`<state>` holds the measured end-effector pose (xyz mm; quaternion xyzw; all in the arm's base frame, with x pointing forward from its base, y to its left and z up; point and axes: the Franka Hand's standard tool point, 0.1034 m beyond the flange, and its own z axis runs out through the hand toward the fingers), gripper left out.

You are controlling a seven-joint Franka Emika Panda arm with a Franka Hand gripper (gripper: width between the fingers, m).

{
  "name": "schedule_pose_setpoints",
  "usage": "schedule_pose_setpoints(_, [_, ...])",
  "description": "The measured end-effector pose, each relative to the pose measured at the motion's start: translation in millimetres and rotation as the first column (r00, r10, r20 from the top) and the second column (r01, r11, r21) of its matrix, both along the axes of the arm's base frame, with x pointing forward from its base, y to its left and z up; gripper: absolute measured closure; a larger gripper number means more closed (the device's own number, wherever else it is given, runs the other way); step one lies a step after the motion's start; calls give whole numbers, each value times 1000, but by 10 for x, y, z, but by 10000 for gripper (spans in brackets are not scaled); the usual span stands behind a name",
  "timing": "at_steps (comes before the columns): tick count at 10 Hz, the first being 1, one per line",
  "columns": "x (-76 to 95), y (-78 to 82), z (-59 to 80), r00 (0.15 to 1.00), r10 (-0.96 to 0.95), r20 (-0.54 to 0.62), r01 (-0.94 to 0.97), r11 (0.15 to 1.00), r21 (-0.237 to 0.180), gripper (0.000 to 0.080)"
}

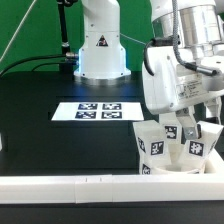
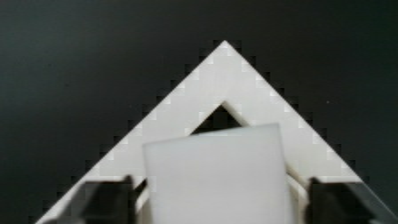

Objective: Assemble stool

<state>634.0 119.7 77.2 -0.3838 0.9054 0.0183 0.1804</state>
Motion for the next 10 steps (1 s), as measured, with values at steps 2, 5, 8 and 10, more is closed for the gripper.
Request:
schedule_pose_setpoints(2, [-3,73,86,1000,14,14,-15,1000,5,171])
schedule_pose_setpoints(5, [60,43,624,994,43,101,-44,999,12,150])
schedule_pose_setpoints(8, [70,69,684,993,46,107,-48,999,17,150])
schedule_pose_setpoints(10, [69,70,681,993,46,106,-48,999,16,150])
